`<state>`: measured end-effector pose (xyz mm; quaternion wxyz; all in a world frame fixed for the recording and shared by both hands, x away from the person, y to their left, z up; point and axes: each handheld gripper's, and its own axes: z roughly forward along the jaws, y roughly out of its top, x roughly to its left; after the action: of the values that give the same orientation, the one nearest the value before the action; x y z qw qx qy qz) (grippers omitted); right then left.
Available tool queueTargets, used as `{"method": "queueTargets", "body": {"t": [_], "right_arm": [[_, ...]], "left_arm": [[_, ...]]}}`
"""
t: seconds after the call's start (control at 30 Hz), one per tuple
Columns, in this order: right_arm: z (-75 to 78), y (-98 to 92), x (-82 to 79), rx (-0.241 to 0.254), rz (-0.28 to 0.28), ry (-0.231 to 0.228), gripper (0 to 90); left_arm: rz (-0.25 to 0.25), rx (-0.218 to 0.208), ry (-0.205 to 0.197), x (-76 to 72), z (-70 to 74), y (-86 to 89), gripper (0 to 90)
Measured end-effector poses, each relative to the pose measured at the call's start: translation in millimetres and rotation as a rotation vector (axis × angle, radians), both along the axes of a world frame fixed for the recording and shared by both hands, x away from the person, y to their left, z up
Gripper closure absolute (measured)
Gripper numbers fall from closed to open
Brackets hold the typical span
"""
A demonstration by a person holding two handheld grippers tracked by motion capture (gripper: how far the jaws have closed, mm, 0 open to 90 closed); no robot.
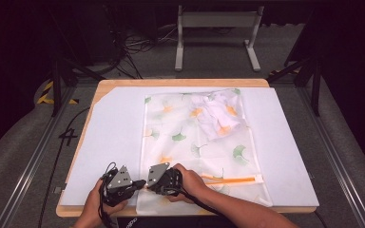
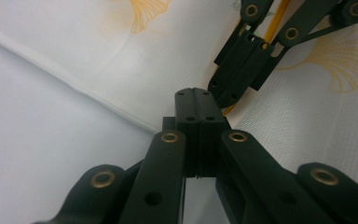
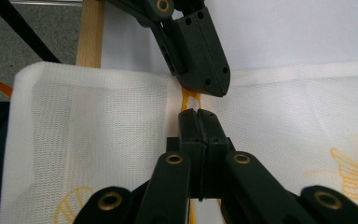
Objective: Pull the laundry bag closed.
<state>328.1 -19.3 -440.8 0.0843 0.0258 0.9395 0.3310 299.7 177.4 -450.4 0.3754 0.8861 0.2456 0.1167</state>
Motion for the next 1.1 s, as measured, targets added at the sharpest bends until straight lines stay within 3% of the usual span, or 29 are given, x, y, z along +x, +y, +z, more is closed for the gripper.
{"method": "queueTargets", "body": {"t": [0.17,0.33,0.7,0.8,0.9,1.1], "right_arm": [[0.1,-0.8,-0.8,-0.004,0.004,0.002,89.9],[0.4,-2.8,-1.8,-0.011,0.007,-0.004,89.9],[2.5,-7.5,-1.8,-0.009,0.002,0.01,90.0],[3.5,-8.8,-1.6,-0.011,0.008,0.012,90.0],[3.7,-8.3,0.5,-0.008,0.007,0.042,89.8],[5.2,-1.6,4.3,-0.028,0.008,0.041,89.5]], "left_arm": [[0.0,0.047,-0.018,-1.0,-1.2,-5.5,90.0],[-0.009,0.055,-0.031,-1.0,-2.0,-7.1,90.0],[-0.016,0.032,-0.026,-0.1,-3.9,-3.9,90.0],[-0.012,0.004,-0.016,0.7,-5.4,-1.7,90.0],[-0.021,-0.026,-0.014,1.7,-7.6,1.4,90.0],[-0.018,-0.025,-0.019,1.0,-8.1,1.2,90.0]]}}
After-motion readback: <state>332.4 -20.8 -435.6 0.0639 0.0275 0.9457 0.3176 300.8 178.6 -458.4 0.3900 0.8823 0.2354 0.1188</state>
